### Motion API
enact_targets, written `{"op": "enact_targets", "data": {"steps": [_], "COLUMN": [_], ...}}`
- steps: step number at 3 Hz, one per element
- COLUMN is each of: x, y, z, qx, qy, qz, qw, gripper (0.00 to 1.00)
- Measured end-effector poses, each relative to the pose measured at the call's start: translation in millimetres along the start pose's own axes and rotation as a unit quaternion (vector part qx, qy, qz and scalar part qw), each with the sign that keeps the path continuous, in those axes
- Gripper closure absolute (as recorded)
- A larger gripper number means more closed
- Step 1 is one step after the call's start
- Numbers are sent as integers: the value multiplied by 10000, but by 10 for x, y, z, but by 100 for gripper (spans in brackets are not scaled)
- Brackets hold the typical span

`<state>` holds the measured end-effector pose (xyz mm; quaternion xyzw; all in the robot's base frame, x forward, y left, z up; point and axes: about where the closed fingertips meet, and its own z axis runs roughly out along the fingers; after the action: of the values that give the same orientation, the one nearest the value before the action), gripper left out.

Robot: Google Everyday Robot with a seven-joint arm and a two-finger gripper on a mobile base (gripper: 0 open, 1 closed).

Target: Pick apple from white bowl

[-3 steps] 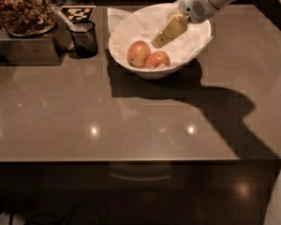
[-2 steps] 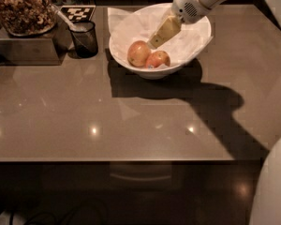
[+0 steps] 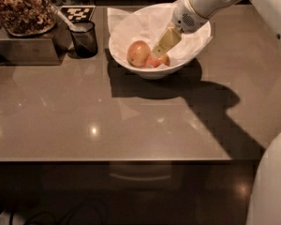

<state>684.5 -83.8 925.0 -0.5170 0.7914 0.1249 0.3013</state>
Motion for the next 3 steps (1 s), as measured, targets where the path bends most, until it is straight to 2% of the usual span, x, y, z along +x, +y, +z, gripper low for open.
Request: {"op": "enact_targets", "data": {"steps": [2,3], "x": [33,57], "y": [-56,-51], "z": [257,279], "qx": [32,21], "qy": [210,241], "qz": [29,50], "qw": [9998,9997], "gripper": [26,26]}}
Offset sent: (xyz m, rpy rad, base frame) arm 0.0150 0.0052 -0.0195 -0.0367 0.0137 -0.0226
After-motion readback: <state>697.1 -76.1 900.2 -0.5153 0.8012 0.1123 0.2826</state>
